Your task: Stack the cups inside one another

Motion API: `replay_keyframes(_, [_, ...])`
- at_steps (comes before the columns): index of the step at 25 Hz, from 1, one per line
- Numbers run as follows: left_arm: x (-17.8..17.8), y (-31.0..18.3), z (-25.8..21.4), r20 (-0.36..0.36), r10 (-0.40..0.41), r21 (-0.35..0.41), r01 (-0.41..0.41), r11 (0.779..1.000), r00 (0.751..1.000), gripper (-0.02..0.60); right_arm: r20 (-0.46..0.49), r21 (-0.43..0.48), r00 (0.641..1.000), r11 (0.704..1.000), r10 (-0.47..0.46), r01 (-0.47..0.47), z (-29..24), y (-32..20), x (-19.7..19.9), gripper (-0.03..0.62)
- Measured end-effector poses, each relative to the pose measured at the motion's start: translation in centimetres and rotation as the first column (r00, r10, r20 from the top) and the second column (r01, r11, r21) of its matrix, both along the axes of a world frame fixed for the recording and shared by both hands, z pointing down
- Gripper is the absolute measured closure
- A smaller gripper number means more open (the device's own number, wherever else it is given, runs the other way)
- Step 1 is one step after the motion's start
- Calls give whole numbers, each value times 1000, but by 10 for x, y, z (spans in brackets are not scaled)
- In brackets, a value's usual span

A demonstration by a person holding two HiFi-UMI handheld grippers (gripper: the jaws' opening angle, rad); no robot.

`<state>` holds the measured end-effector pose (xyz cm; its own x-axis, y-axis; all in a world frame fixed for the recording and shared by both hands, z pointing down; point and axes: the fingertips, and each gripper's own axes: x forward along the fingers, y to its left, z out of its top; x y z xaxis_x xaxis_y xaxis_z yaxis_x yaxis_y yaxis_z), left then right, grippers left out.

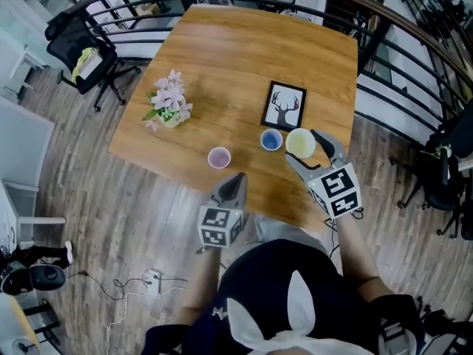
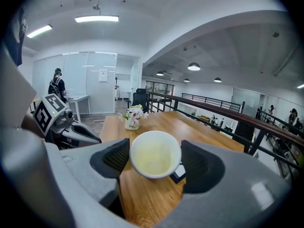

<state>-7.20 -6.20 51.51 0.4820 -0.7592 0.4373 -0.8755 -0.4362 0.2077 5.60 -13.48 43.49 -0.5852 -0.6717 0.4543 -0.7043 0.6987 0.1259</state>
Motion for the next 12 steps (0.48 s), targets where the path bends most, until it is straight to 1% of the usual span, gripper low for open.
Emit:
replay_keyframes(6, [-12, -13, 1, 0, -22, -10, 22, 1000, 1000, 563, 7, 13, 999, 999, -31, 31, -7, -24, -20, 256])
replay_keyframes(12, [-25, -25, 6, -2, -45, -22, 45, 999, 999, 563, 12, -1, 998, 998, -62, 62, -3, -39, -37, 256])
